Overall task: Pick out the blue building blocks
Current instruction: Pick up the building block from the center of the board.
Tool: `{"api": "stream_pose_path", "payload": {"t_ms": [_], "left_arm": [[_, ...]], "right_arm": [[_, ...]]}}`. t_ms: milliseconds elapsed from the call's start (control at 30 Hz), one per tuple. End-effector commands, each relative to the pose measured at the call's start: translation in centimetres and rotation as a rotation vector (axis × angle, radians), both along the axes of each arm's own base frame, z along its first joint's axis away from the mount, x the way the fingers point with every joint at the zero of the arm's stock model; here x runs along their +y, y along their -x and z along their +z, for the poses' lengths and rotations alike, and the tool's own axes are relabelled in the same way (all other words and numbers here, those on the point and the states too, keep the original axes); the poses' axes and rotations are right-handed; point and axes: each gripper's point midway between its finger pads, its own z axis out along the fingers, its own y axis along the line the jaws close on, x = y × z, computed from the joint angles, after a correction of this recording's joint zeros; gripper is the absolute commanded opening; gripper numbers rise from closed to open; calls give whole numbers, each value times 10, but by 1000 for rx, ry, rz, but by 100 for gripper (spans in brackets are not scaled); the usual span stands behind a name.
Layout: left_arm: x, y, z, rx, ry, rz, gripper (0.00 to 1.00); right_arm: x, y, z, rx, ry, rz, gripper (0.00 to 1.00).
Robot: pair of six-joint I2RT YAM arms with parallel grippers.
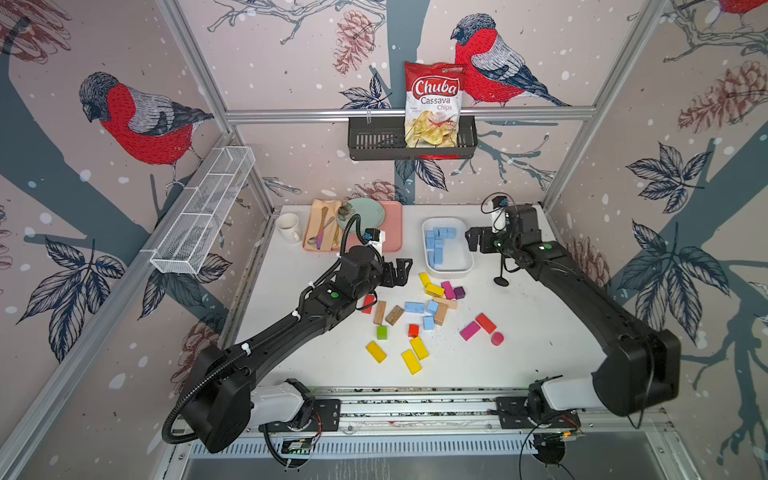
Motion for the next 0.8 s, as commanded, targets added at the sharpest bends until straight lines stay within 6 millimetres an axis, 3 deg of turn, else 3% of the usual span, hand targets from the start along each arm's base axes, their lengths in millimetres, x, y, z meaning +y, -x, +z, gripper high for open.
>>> {"api": "stream_pose_path", "payload": {"t_ms": [0,133,267,433,633,767], "left_arm": [[-1,-3,9,-37,23,-4,99],[-5,-2,10,-37,30,-19,99],[-7,0,7,-37,24,-37,99],[-7,3,2,-34,6,-55,99],[-10,11,-1,-41,-7,-105,99],[-13,15,-5,-46,-19,-147,99]], "right_arm": [[-26,1,17,-92,-64,-130,100],[-54,19,18,-150,-99,-208,100],[-58,36,16,-164,-123,-208,100],[-39,54,0,-80,-160,-104,100],[-20,74,-39,67,-111,-85,100],[6,95,-68,149,-39,-49,100]]}}
